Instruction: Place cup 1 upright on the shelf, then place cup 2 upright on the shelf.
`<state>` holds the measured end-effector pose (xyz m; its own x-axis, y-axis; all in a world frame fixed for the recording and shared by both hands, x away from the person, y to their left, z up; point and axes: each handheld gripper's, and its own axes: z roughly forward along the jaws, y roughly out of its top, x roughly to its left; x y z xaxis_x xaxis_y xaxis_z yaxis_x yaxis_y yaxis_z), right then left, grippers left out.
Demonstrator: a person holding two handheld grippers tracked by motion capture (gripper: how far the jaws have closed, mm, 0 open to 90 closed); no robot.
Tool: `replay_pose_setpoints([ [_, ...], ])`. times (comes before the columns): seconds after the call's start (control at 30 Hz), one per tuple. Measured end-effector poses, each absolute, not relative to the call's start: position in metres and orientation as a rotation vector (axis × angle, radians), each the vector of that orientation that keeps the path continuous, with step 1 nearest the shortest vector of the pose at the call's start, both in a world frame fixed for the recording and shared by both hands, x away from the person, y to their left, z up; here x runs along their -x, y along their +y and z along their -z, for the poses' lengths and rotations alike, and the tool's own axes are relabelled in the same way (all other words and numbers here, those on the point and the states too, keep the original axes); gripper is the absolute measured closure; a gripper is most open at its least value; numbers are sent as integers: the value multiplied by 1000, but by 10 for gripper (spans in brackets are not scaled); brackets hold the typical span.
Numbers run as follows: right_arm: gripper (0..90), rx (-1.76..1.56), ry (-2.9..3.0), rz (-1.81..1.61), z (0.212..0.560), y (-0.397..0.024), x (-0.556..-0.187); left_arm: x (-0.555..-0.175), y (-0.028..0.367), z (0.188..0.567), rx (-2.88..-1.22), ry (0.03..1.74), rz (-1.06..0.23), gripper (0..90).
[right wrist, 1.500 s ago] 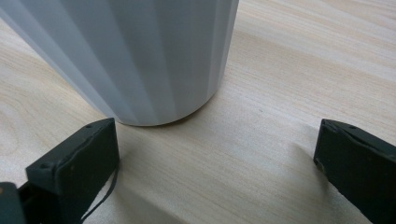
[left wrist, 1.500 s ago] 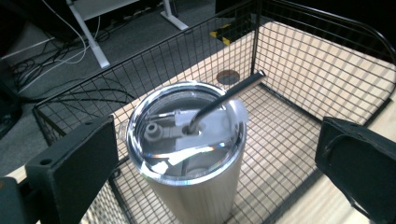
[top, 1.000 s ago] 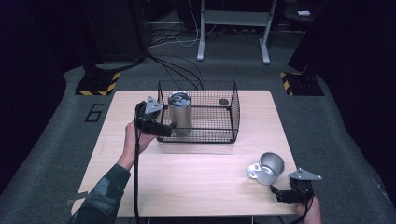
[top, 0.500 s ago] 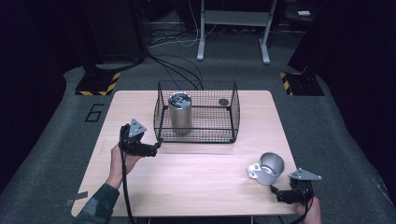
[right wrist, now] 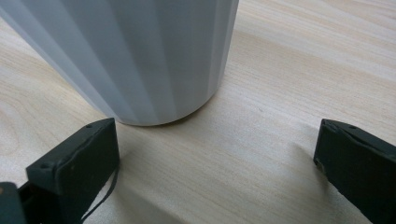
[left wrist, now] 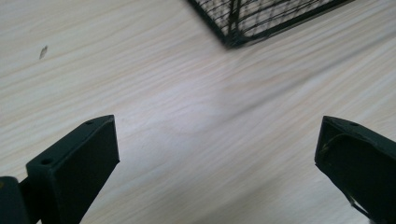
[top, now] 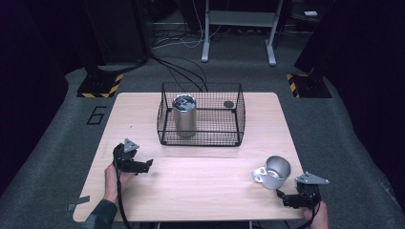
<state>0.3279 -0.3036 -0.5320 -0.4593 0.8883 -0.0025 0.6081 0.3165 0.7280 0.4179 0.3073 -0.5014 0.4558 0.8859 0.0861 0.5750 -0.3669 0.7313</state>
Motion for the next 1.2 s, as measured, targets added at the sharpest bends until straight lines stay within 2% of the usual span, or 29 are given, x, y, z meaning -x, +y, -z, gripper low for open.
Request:
replay_pose_setpoints([
  [0.1,0,-1327,2184,-941,532,-304,-328,-422,313,509,-2085,1244,-607,0],
  [0.3,0,-1332,2186,-942,532,-303,-328,-431,316,522,-2138,1279,-670,0],
  [0.37,0,-1336,2185,-944,532,-303,-328,-434,320,525,-2105,1287,-663,2],
  [0.47,0,-1336,2187,-943,532,-303,-328,-440,325,530,-2032,1299,-620,0],
  [0.5,0,-1338,2187,-944,532,-303,-328,-443,329,530,-2031,1322,-565,0],
  [0.7,0,-1322,2205,-944,531,-303,-329,-446,328,531,-2006,1324,-563,0],
  [0.93,0,-1301,2194,-965,533,-304,-325,-455,329,530,-2071,1256,-542,0],
  [1.2,0,-1251,2189,-980,534,-304,-322,-458,328,530,-2069,1250,-551,0],
])
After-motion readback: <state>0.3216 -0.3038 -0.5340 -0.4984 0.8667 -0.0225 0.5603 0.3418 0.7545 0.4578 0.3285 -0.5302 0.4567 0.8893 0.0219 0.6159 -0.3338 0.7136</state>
